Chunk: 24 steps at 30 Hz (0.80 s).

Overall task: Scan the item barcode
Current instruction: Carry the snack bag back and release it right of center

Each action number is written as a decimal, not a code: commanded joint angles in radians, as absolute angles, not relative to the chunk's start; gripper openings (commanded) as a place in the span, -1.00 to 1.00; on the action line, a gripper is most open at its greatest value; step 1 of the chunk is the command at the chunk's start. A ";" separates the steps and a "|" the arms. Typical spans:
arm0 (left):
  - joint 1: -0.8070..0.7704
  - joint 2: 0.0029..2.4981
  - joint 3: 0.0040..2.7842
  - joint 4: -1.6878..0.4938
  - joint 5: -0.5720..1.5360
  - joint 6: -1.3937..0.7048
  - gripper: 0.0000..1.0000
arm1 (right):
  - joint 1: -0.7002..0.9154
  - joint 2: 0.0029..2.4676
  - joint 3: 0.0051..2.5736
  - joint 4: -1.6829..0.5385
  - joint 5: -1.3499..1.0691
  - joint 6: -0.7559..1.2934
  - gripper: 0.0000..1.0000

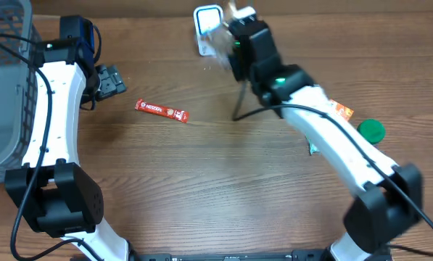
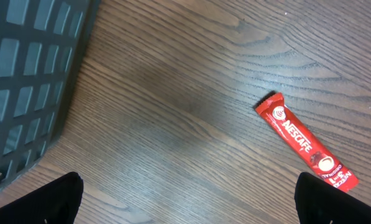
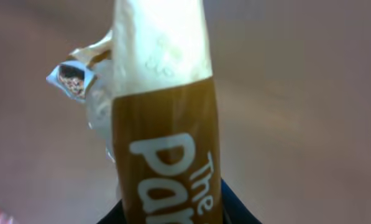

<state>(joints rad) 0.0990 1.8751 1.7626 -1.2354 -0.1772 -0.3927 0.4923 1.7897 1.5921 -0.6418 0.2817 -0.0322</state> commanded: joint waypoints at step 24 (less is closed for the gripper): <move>0.098 1.876 1.778 -1.237 -0.191 -0.389 1.00 | 0.344 1.797 1.525 -0.681 -0.444 0.229 0.36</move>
<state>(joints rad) 0.0990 1.8751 1.7626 -1.2354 -0.1772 -0.3923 0.2726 1.8042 1.5528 -0.7464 -0.3428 0.1482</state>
